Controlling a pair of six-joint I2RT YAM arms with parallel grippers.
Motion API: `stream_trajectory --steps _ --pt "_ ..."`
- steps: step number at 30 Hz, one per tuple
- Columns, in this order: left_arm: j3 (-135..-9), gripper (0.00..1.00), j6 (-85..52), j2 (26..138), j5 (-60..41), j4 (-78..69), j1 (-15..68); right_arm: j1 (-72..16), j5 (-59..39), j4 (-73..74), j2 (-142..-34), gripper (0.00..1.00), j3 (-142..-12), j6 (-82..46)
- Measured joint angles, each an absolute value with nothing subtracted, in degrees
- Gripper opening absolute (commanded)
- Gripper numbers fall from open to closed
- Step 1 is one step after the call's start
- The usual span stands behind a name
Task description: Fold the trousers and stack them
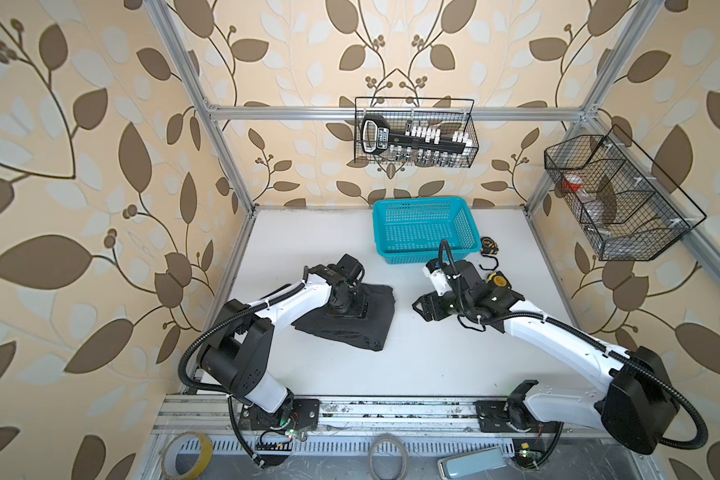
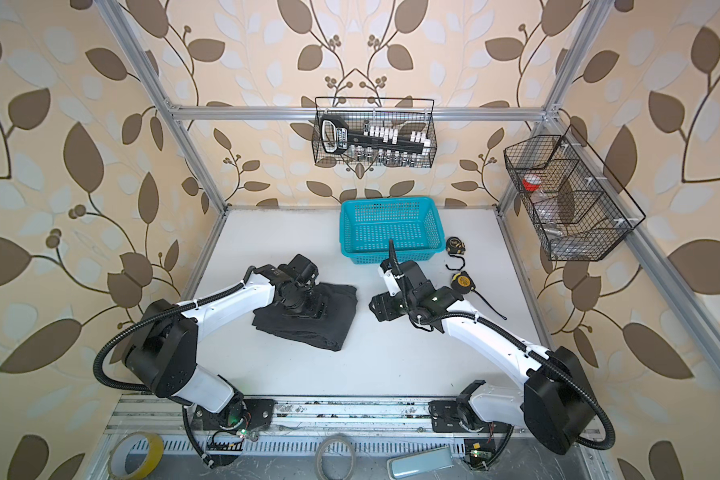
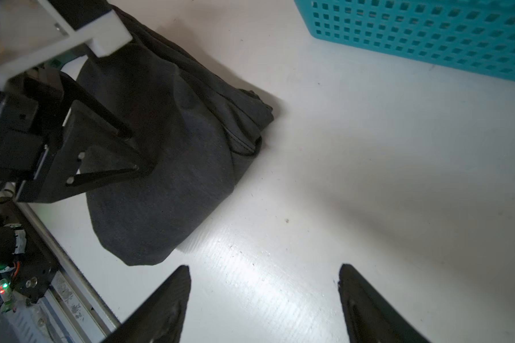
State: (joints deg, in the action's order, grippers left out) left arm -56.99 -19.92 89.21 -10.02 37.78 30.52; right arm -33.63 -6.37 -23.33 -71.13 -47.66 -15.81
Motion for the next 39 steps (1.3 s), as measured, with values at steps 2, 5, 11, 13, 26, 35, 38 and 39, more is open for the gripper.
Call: stream_trajectory --steps 2,5,11,13,26,35,38,39 --pt "-56.6 0.78 -18.7 90.8 -9.0 36.4 30.9 -32.7 -6.0 -23.4 -70.1 0.79 -46.9 -15.8" --pt "-56.2 0.78 -18.0 93.6 -6.9 34.6 31.1 -31.9 -5.3 -23.4 -69.0 0.79 -46.4 -15.6" --pt "-59.0 0.8 -18.5 97.2 -3.7 35.5 31.5 -31.4 -4.6 -23.4 -68.6 0.8 -46.4 -15.3" --pt "-60.4 0.8 -18.5 98.4 -3.2 35.5 30.6 -31.4 -4.4 -23.3 -68.6 0.8 -46.4 -15.2" --pt "-80.6 0.79 -11.7 113.7 -2.0 36.2 18.6 -31.4 -4.5 -22.0 -68.6 0.8 -46.4 -15.2" --pt "-102.0 0.79 -6.4 127.5 -1.1 39.2 17.5 -30.9 -4.5 -21.3 -69.4 0.8 -46.4 -15.2" --pt "-108.1 0.8 -6.6 131.4 -1.5 39.9 16.6 -30.1 -4.5 -21.3 -69.8 0.8 -46.4 -15.1" --pt "-109.8 0.8 -6.9 132.5 -1.7 40.1 16.3 -29.8 -4.5 -21.3 -70.0 0.8 -46.4 -15.0"
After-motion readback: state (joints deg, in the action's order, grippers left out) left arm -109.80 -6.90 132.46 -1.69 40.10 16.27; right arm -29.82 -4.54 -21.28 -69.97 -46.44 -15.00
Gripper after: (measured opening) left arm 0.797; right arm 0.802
